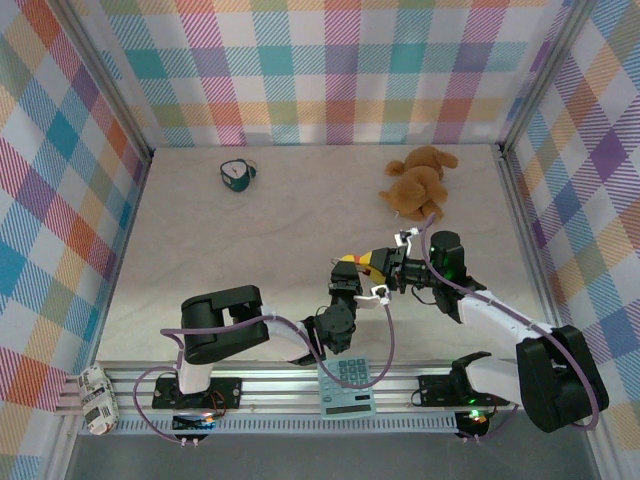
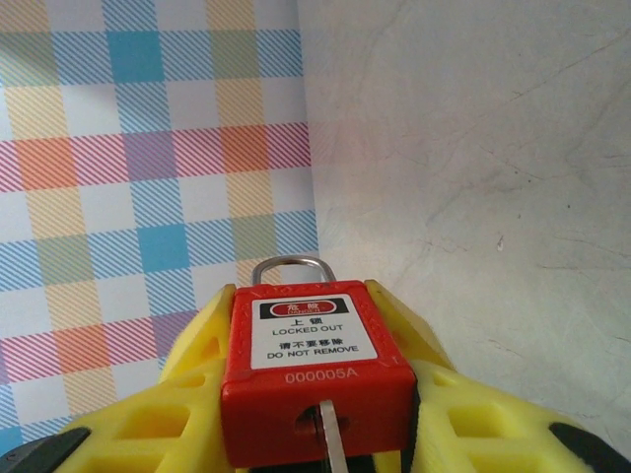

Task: Unlock with the key

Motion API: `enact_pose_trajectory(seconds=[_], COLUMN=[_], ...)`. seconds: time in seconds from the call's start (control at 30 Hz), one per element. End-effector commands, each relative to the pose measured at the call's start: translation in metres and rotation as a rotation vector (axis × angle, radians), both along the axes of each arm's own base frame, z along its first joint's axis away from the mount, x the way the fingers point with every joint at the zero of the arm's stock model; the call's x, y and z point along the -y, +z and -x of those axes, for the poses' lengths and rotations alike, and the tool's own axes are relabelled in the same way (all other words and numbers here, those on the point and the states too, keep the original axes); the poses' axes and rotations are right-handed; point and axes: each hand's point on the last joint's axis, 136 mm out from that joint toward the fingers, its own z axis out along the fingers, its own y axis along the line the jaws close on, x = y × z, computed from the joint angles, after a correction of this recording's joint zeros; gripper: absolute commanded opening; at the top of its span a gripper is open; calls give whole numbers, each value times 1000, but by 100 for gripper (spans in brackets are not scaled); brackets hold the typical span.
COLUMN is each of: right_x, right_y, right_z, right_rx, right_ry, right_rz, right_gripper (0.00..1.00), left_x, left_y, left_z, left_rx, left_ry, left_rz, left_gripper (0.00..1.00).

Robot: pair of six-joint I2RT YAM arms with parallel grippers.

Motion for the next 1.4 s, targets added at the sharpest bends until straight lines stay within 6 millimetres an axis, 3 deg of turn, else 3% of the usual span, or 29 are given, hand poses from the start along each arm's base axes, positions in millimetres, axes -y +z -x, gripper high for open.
enact_pose_trajectory(seconds=[0.0, 0.1, 0.23, 0.43, 0.6, 0.7, 0.77, 0.87, 1.07, 1.17, 1.37], right_x=[-1, -1, -1, -2, 0, 1, 0, 0, -3, -3, -3], right_y=[13, 19, 26, 28, 31, 31, 32, 31, 31, 32, 30], right_z=[-6, -9, -16, -20, -21, -21, -20, -19, -11, -6, 0], right_rx=[75, 105, 147, 186, 223, 236, 244, 245, 249, 256, 257], right_ry=[-1, 2, 3, 18, 25, 30, 39, 47, 92, 112, 128], right_rz=[15, 30, 58, 104, 138, 154, 158, 152, 136, 131, 128], right_gripper=[37, 37, 36, 36, 36, 36, 36, 36, 36, 36, 36], left_x=[-7, -10, -14, -31, -60, -79, -85, -79, -62, -54, -39], left_y=[16, 23, 37, 57, 64, 58, 64, 61, 59, 60, 40], left_z=[6, 13, 21, 28, 25, 22, 22, 31, 40, 36, 18], left_rx=[10, 13, 18, 5, -172, -445, -532, -626, -808, -873, -947], left_ry=[-20, -34, -51, -60, -45, -69, -90, -216, -409, -459, -456], left_rz=[83, 90, 129, 179, 219, 310, 380, 369, 382, 389, 321], left_gripper=[56, 73, 84, 90, 90, 88, 86, 77, 70, 60, 41])
